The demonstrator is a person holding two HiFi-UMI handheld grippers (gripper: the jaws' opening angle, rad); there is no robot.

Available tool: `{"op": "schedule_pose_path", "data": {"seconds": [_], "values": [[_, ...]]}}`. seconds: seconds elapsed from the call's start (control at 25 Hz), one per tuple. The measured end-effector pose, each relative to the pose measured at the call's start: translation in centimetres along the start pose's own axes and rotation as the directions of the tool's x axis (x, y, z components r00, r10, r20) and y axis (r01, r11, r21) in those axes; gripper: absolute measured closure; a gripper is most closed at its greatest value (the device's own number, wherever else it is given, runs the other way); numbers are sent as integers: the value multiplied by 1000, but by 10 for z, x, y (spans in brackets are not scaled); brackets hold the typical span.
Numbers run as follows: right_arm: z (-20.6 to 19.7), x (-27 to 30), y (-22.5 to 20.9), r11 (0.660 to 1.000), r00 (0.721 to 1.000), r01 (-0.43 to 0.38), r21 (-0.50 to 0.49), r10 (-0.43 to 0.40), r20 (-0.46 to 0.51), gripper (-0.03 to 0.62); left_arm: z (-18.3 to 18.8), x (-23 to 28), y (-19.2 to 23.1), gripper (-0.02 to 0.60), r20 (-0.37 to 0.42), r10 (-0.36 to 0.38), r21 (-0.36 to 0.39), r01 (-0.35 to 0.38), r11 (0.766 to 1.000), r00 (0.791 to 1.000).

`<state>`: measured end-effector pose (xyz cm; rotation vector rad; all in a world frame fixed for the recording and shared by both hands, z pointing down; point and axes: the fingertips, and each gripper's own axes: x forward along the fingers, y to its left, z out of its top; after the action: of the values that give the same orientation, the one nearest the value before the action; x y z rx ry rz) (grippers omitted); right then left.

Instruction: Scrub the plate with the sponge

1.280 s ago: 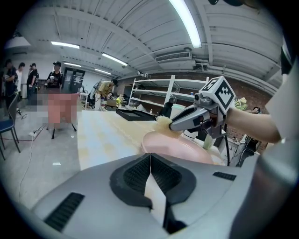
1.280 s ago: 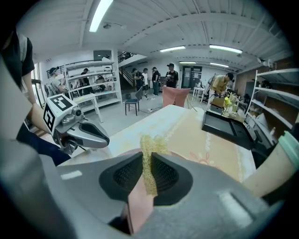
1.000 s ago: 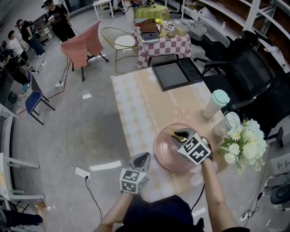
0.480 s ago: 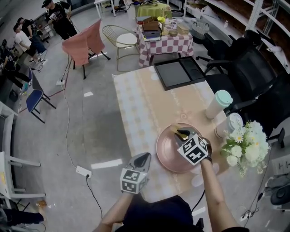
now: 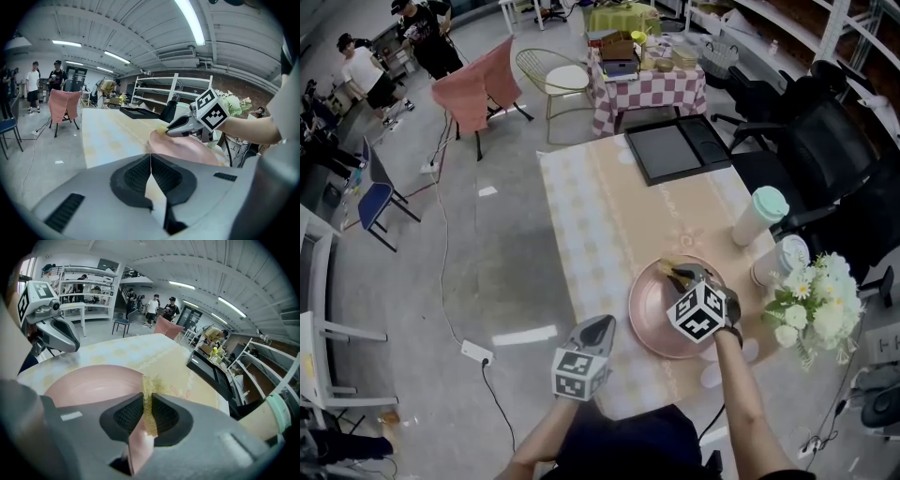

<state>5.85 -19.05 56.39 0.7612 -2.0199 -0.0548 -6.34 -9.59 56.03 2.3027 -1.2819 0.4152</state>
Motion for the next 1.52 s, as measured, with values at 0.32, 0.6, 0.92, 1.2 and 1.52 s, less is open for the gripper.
{"op": "schedule_pose_path", "data": {"seconds": [0.32,0.6,0.92,1.2,1.52], "values": [[-6,13,2,1000,999,0,-3,0,-32,539,-3,-2,4,569,-6,5,-6,-5,1000,1000],[-9,20,3,1000,999,-10,21,11,-47,539,-3,-3,4,569,0,-1,-3,1,1000,1000],[-10,22,1,997,998,-32,76,35,-47,540,-7,-4,3,569,-6,0,-13,-1,1000,1000],[-11,22,4,995,997,-48,87,54,-57,540,-6,-5,5,569,-2,6,-11,-6,1000,1000],[-13,20,10,994,995,-77,72,82,-65,540,-6,-3,2,569,-6,-2,-5,2,1000,1000]]}}
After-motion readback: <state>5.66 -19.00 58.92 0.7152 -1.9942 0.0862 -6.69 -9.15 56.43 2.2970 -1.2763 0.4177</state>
